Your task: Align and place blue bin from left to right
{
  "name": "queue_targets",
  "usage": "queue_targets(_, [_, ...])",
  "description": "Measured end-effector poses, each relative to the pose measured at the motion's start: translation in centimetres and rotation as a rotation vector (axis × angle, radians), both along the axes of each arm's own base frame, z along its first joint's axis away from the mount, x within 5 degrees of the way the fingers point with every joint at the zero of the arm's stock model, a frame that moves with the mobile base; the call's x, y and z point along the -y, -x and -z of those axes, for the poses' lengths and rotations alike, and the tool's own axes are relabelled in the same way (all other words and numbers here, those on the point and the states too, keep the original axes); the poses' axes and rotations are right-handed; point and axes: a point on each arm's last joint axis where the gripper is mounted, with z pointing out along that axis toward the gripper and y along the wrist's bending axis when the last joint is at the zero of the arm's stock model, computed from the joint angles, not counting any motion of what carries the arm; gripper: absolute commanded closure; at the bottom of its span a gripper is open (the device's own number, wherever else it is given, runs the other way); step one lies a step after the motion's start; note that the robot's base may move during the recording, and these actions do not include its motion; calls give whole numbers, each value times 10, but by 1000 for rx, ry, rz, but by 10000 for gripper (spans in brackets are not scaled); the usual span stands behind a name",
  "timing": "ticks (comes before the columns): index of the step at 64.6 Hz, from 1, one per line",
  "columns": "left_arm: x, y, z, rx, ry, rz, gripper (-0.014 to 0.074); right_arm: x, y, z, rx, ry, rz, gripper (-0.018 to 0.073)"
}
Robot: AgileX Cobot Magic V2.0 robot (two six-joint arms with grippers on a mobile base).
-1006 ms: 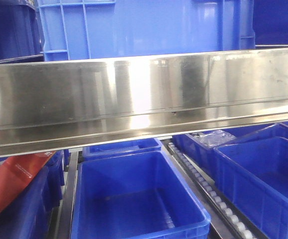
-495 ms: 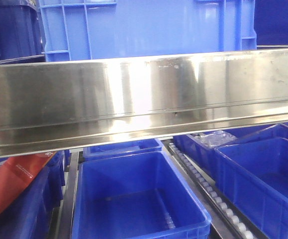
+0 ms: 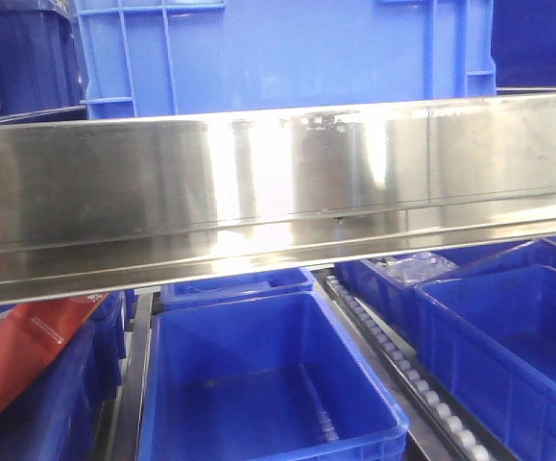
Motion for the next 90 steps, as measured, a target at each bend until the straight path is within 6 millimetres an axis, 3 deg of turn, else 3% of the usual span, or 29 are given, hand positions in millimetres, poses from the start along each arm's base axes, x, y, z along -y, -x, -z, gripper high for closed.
queue_targets(90, [0, 0, -1, 7, 2, 1, 706, 0, 0, -3, 34, 7, 2, 721])
